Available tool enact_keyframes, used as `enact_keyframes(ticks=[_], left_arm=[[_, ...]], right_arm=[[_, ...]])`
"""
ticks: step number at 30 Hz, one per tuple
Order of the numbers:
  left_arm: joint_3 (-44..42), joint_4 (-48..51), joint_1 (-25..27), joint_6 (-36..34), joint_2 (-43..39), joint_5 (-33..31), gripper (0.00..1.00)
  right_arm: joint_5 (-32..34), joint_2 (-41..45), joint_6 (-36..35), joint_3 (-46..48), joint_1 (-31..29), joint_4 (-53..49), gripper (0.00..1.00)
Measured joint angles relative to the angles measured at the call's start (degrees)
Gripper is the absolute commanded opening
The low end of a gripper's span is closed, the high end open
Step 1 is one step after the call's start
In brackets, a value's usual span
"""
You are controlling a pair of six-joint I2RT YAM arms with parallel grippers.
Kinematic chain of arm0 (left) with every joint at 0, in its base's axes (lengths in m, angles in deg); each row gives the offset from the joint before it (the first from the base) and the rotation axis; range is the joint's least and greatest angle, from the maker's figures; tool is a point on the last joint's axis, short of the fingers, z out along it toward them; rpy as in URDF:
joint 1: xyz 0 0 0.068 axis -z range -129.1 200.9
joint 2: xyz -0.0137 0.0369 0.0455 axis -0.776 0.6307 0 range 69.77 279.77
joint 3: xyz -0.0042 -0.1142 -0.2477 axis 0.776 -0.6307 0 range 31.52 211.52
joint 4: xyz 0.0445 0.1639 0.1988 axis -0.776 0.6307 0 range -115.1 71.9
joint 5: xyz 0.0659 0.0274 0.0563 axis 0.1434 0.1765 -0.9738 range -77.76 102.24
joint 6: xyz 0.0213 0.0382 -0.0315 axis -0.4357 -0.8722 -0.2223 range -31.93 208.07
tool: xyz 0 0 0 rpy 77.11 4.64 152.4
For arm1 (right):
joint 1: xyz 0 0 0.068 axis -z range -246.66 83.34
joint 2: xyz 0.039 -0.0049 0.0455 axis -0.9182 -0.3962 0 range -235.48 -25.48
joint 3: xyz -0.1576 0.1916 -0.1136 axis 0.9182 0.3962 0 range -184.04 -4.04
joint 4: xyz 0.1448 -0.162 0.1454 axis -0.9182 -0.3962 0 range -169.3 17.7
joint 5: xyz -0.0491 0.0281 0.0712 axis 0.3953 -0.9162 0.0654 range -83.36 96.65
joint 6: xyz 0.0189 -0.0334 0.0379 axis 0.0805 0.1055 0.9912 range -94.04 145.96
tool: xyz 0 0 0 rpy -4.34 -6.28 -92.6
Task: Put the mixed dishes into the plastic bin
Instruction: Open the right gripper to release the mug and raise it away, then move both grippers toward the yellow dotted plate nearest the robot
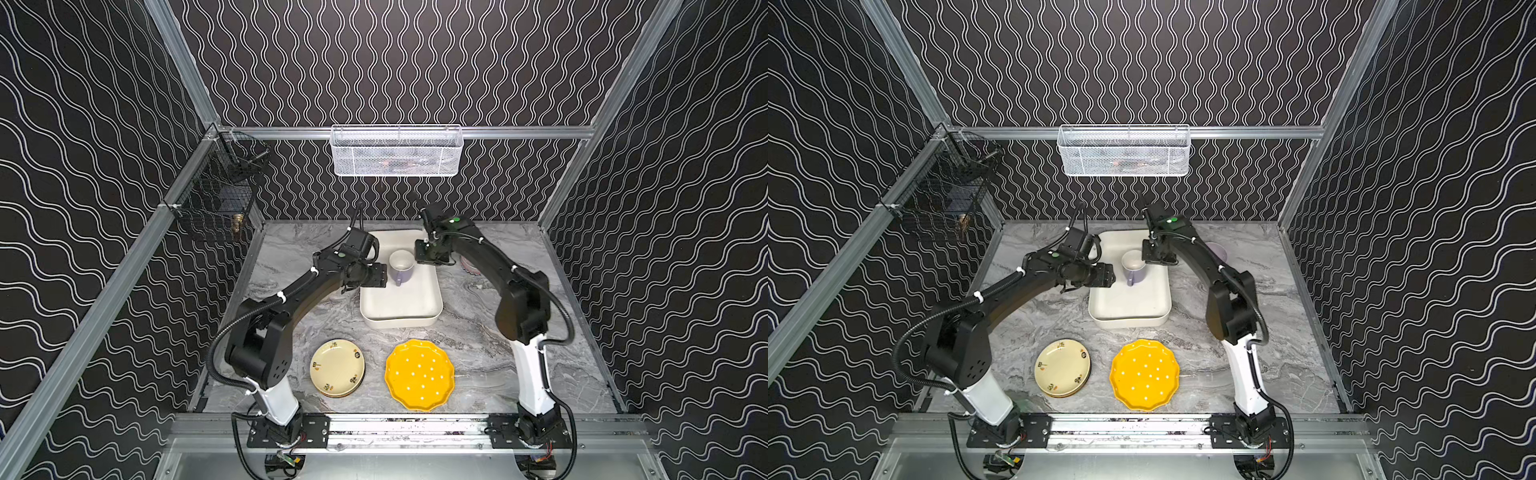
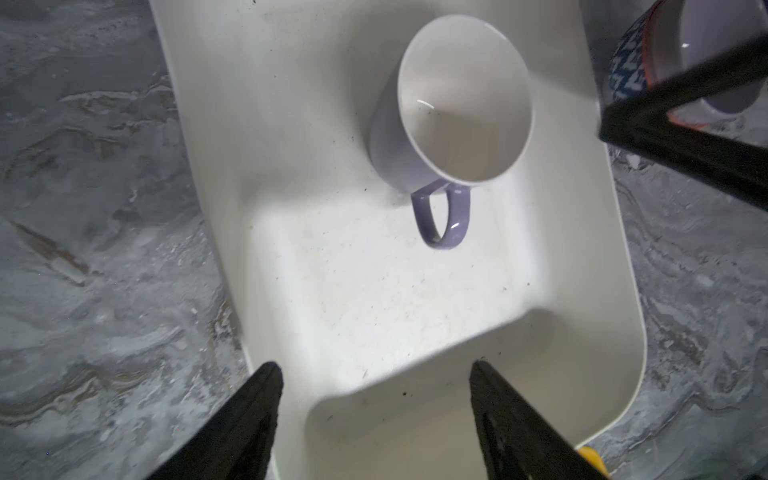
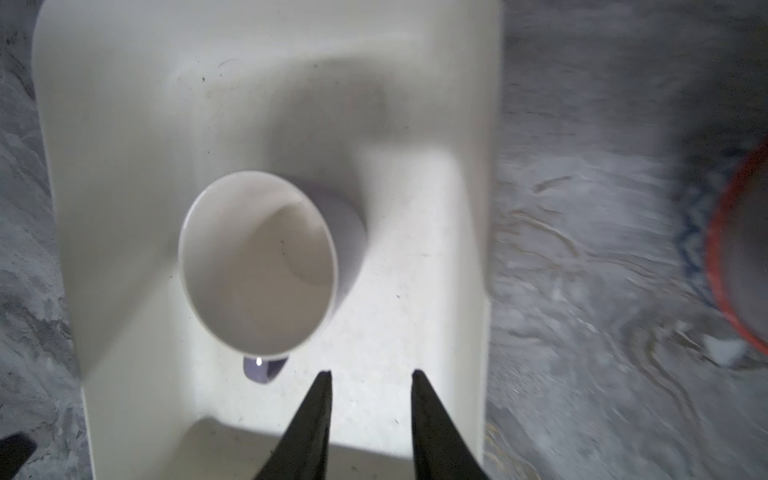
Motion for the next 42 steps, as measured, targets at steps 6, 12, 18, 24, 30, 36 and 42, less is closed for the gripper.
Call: enact_keyframes(ticks=[6,12,18,24,30,36,42], left_arm=[[6.10,-1.16,2.62,2.49,7.28,-0.28,0.74],[11.23,-1.07,5.60,3.23,13.33,-2.32,0.73],[12.33,-0.96,9.75,3.48,15.32,-5.11,0.72],[11.98,-0.98,10.12,4.48,17.62,-8.22,0.71],[14.23,-0.96,10.32,4.52,21.09,-9.84,0.65],[16.98,-0.87,10.32,4.72,23.93,-12.11,0.50],[19.52,-0.72,10.32,4.68,26.36,-13.75,0.30]], right_arm=[[2.56,15.65,0.00,16.65,1.75,2.23,0.44],[3.45,26.73,0.04,28.09,1.86,4.46,0.47],[4.22,30.53,0.00,33.24,1.88,5.01,0.48],[4.28,31.12,-0.04,35.32,2.10,5.49,0.48],[4.68,32.83,-0.48,37.38,2.49,6.58,0.46],[5.44,33.94,-0.92,38.49,2.56,6.67,0.42],[5.88,34.42,-0.92,38.91,2.60,6.78,0.41]])
